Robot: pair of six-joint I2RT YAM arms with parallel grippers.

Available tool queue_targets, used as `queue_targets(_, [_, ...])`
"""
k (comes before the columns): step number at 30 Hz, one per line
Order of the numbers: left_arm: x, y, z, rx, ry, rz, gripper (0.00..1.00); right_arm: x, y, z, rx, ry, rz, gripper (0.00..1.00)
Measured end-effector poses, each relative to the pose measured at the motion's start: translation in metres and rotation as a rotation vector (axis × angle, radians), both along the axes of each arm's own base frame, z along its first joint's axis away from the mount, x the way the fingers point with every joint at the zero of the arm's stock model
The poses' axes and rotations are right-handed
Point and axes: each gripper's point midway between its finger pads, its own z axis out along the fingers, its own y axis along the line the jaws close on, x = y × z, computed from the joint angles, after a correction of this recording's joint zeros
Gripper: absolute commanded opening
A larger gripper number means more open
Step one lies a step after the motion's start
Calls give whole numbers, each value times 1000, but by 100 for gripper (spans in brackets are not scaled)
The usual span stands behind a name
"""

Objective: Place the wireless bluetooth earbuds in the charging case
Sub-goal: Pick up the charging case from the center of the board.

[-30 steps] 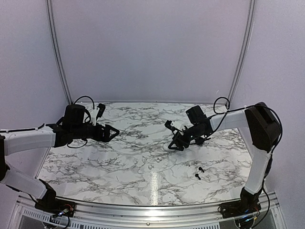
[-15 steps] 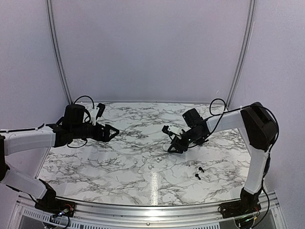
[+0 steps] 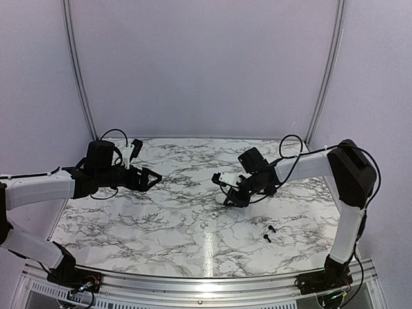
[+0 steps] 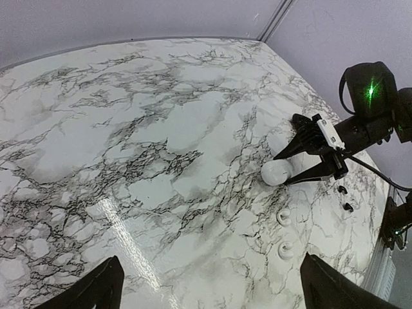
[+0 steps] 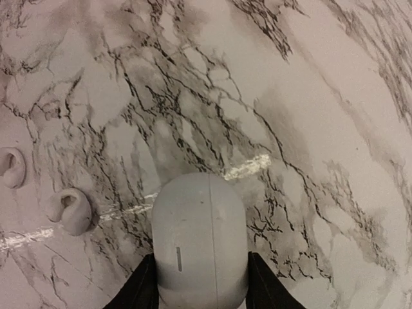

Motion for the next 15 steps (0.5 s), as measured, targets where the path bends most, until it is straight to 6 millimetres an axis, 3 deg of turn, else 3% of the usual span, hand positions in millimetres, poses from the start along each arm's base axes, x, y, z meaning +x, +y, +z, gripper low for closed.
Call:
queue_targets(3, [-3,-4,4,-30,9,-17,96,-11,15,23,-13,-86,41,27])
queue_targets(10, [-22,-20,15,-135,79,-96,77,-55,64,114,32,-374,161,29])
queue_targets(15, [-48,-42,27,-197,113,-191,71,-92,84,140,21,-506,235,29])
